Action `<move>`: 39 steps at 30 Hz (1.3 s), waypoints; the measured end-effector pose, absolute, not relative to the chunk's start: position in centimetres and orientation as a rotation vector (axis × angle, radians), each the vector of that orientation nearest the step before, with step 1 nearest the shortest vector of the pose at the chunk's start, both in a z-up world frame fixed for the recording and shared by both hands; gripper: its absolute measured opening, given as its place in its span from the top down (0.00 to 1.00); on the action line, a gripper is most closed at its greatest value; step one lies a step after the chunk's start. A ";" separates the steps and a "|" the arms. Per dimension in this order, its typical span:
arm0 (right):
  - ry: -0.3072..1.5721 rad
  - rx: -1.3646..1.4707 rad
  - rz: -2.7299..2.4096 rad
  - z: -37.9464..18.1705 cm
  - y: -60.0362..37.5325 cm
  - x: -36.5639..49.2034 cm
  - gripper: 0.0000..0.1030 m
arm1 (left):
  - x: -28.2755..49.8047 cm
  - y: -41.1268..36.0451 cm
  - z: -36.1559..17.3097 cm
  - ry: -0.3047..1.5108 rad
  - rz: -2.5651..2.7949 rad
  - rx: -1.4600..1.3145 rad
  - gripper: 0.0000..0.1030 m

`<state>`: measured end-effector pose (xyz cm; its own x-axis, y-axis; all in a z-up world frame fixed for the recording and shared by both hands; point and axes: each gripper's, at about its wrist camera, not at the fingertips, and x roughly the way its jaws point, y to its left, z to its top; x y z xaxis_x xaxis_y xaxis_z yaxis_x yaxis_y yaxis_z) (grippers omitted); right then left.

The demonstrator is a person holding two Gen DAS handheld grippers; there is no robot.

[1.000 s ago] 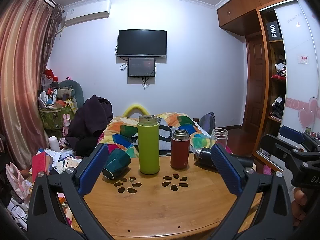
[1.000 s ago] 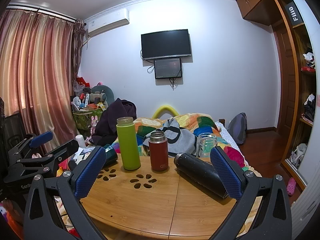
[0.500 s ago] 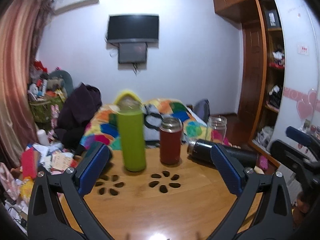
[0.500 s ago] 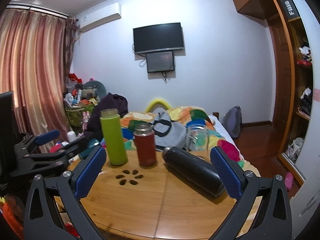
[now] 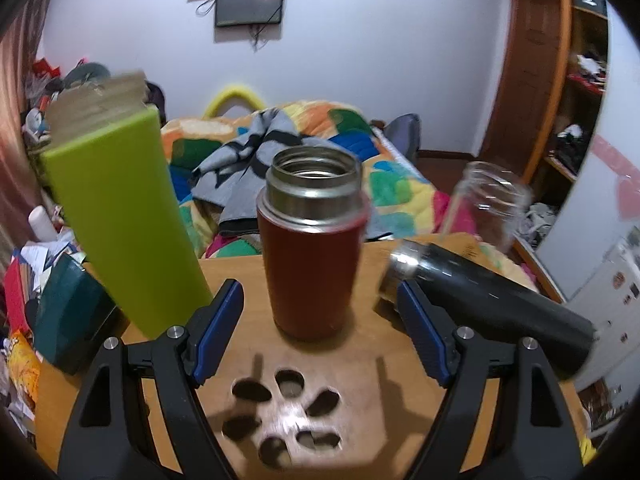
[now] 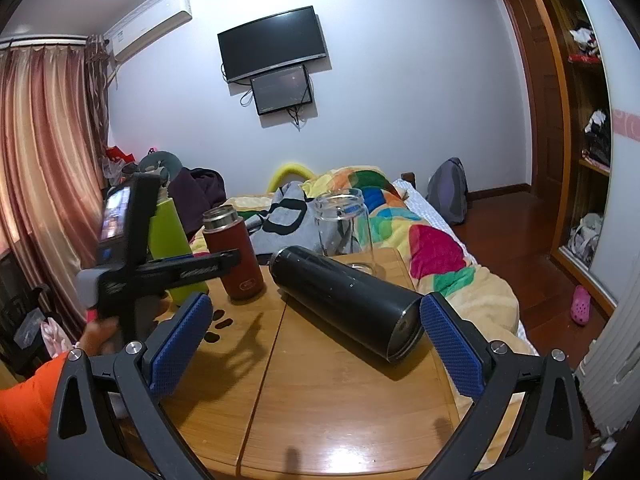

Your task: Flip cup upside down

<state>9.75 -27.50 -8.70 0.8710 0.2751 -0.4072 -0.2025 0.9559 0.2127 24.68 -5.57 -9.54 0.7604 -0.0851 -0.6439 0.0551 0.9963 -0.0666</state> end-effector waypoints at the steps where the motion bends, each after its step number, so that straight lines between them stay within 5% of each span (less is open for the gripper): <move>1: 0.451 0.168 0.251 -8.8 -27.6 9.8 0.00 | 25.3 -5.4 -9.9 0.716 -0.062 -0.052 0.23; 5: 0.456 0.172 0.256 -9.1 -27.8 10.1 0.00 | 27.0 -4.7 -11.0 0.744 -0.052 -0.101 0.24; 9: 0.463 0.165 0.261 -9.2 -27.4 10.3 0.00 | 28.0 -4.9 -11.4 0.759 -0.078 -0.113 0.40; 39: 0.507 0.060 0.309 -10.7 -23.8 8.6 0.00 | 10.4 -3.5 -9.0 0.805 -0.489 0.090 0.41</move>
<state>8.62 -23.84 -10.67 0.8288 0.3057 -0.4686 -0.2760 0.9519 0.1328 10.44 -3.49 -9.01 0.5885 -0.3857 -0.7105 0.4532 0.8852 -0.1051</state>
